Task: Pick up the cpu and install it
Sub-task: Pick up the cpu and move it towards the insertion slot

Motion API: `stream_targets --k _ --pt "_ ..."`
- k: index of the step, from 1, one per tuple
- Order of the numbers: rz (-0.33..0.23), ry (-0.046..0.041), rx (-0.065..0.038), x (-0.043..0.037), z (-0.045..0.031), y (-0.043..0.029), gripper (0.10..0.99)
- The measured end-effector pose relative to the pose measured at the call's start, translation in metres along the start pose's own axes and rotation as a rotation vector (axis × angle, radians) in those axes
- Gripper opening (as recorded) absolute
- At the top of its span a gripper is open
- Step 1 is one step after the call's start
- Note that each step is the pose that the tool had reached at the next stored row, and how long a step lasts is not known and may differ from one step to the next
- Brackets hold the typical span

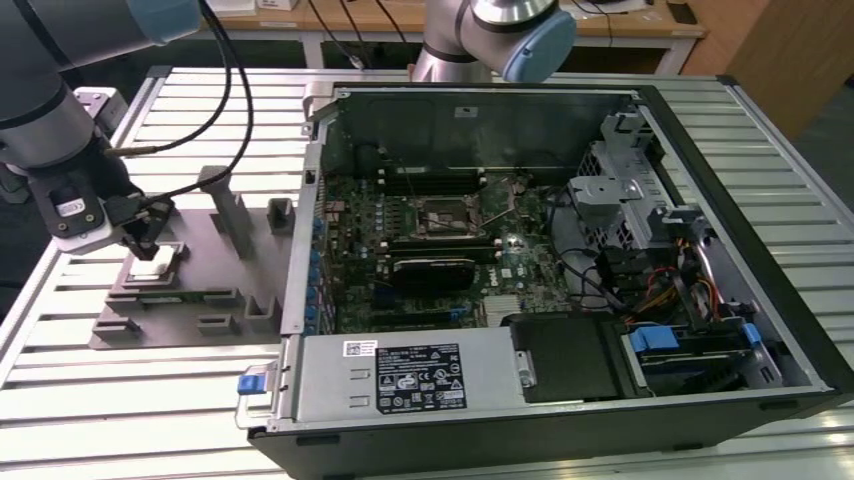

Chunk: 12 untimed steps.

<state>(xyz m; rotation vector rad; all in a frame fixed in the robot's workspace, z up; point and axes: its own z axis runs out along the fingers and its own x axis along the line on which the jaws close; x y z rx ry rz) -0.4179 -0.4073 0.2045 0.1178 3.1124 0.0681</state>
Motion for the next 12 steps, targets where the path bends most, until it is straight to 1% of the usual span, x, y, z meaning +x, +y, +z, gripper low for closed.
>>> stream_targets --k 2,11,12 --pt "0.0 0.0001 0.0 0.0005 0.0019 -0.0008 0.106" --pt "0.0 0.0001 0.0 0.0009 0.002 -0.0009 0.114" --pt "0.0 0.0001 0.0 0.0009 0.002 -0.0009 0.165"
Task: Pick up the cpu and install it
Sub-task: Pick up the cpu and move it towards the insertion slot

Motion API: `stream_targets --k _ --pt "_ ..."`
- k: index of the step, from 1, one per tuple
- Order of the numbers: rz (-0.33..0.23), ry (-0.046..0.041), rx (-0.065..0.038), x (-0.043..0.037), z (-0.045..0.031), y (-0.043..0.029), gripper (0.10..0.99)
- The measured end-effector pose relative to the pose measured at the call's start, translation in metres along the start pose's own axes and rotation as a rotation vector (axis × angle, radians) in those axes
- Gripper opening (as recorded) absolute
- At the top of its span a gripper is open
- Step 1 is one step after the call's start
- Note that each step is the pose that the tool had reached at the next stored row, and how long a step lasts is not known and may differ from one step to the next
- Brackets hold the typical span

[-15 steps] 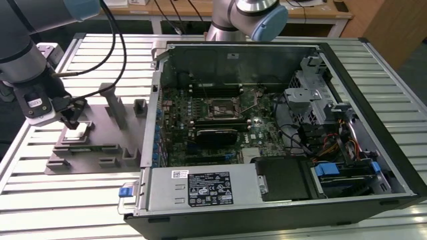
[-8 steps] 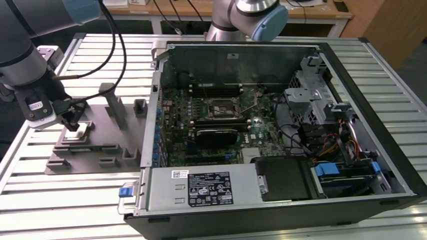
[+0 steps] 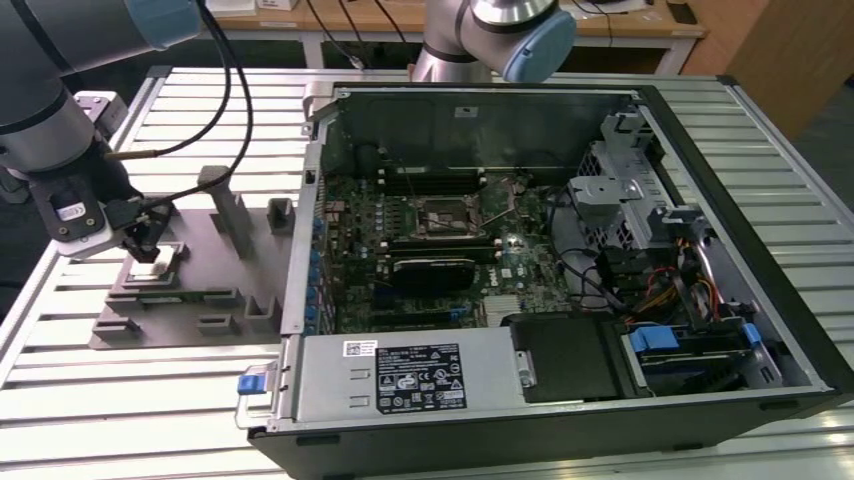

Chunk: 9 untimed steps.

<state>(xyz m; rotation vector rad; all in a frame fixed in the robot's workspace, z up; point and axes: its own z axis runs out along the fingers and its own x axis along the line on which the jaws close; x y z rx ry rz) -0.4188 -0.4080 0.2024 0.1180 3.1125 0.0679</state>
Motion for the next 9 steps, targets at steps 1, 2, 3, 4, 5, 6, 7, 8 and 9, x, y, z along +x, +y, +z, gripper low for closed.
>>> stream_targets --k 1,2,3,4,5,6,7,8,9 --pt "0.0 0.0 0.0 0.0 0.0 0.0 0.231" --pt "0.0 0.0 0.0 0.0 0.0 0.0 0.231" --pt "0.0 0.0 0.0 0.0 0.0 0.0 0.294" --pt "0.0 0.0 0.0 0.0001 0.0 0.0 0.294" --pt "0.0 0.0 0.0 0.0001 0.0 0.0 0.349" --pt "0.0 0.0 0.0 0.0001 0.0 0.0 0.408" --pt "0.0 0.0 0.0 0.0001 0.0 0.0 0.408" --pt "0.0 0.0 0.0 0.0001 0.0 0.0 0.467" --pt "0.0 0.0 0.0 0.0001 0.0 0.0 0.525"
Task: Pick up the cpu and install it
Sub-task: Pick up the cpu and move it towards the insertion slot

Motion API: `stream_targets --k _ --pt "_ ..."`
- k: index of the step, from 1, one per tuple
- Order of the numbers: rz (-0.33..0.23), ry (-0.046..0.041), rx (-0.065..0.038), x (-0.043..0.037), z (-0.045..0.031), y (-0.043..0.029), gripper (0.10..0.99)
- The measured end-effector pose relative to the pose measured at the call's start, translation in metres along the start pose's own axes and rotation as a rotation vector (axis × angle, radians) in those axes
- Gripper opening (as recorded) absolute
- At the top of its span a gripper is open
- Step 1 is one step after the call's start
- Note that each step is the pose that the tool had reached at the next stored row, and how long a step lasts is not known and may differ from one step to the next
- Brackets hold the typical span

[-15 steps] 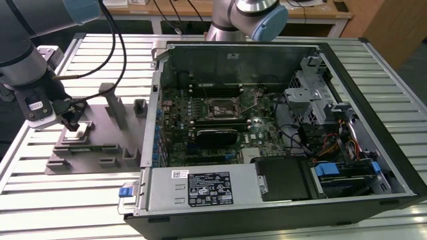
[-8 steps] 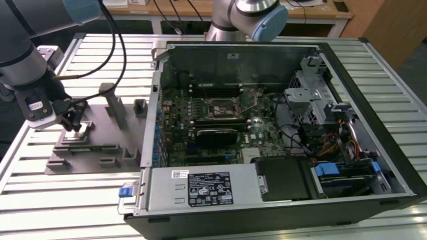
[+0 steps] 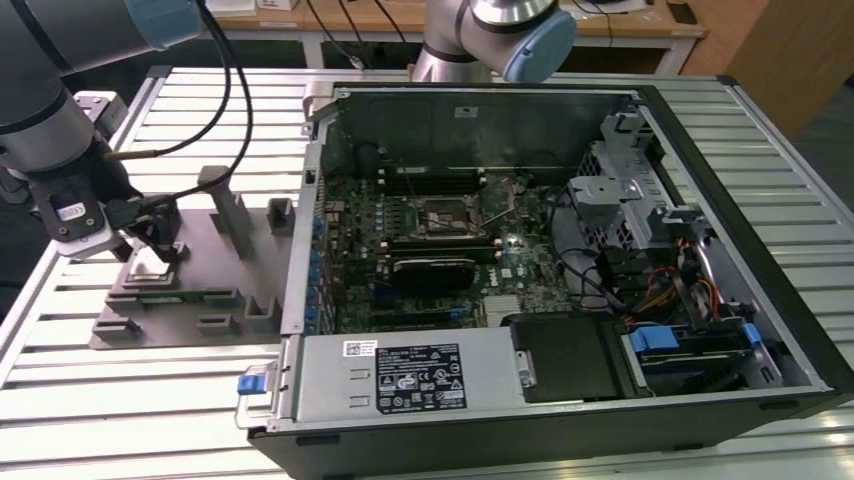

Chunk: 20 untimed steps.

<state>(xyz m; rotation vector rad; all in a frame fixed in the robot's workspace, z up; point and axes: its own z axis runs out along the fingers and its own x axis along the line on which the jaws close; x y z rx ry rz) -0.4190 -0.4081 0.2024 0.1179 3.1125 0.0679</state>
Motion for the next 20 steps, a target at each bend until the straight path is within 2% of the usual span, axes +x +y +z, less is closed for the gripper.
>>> stream_targets --k 1,2,3,4,5,6,20 --pt "0.0 0.0 0.0 0.0 0.0 0.0 0.525" --pt "0.0 0.0 0.0 0.0 0.0 0.0 0.584" --pt "0.0 0.0 0.0 0.0001 0.0 0.0 0.584" --pt "0.0 0.0 0.0 0.0001 0.0 0.0 0.643" --pt "0.0 0.0 0.0 0.0001 0.0 0.0 0.643" --pt "0.0 0.0 0.0 0.0001 0.0001 0.0 0.706" --pt "-0.021 0.001 -0.001 0.0009 0.0175 -0.0008 0.706"
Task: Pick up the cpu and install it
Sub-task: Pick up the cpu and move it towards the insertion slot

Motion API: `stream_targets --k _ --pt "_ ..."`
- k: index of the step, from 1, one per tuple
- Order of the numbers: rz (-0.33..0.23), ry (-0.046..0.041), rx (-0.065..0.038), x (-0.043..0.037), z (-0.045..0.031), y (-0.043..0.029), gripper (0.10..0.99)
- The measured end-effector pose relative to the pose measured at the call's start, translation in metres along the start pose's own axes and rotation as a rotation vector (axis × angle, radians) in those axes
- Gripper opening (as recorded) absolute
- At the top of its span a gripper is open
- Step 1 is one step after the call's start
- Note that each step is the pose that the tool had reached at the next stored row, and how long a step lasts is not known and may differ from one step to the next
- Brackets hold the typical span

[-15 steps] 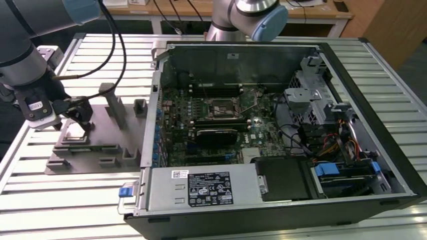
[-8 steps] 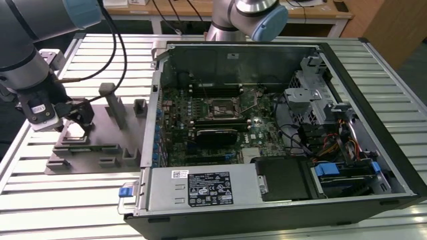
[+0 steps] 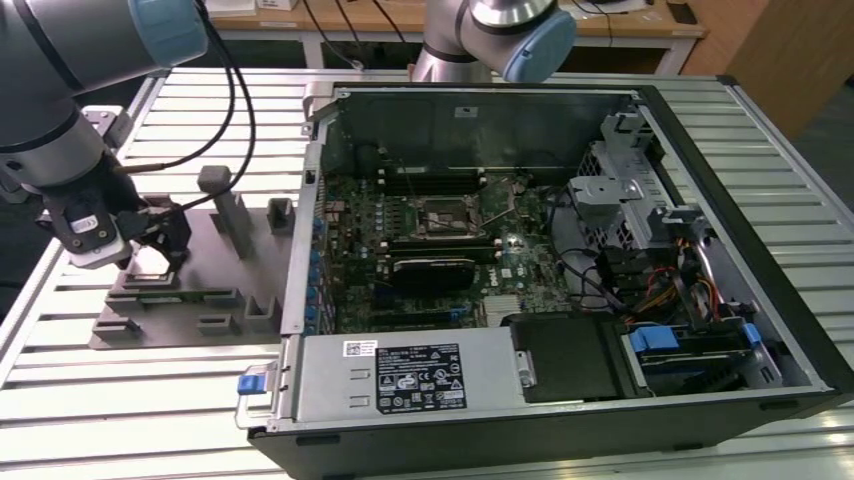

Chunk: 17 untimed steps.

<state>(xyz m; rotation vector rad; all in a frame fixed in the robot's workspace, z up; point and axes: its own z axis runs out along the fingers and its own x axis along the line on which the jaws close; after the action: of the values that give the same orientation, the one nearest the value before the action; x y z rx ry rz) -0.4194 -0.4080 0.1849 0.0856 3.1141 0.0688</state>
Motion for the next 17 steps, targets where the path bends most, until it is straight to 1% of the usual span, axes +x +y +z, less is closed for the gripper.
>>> stream_targets --k 5,10,12,13,17 --pt "-0.009 0.0004 -0.004 0.0 0.0034 -0.0002 0.706" --pt "-0.009 0.0005 -0.004 0.0 0.0034 -0.0002 0.706" --pt "-0.009 0.0004 -0.004 0.0 0.0034 -0.0001 0.69" --pt "-0.009 0.0005 -0.004 0.0 0.0034 -0.0002 0.624" --pt "-0.009 0.0006 -0.005 0.0001 0.0034 -0.0002 0.624"
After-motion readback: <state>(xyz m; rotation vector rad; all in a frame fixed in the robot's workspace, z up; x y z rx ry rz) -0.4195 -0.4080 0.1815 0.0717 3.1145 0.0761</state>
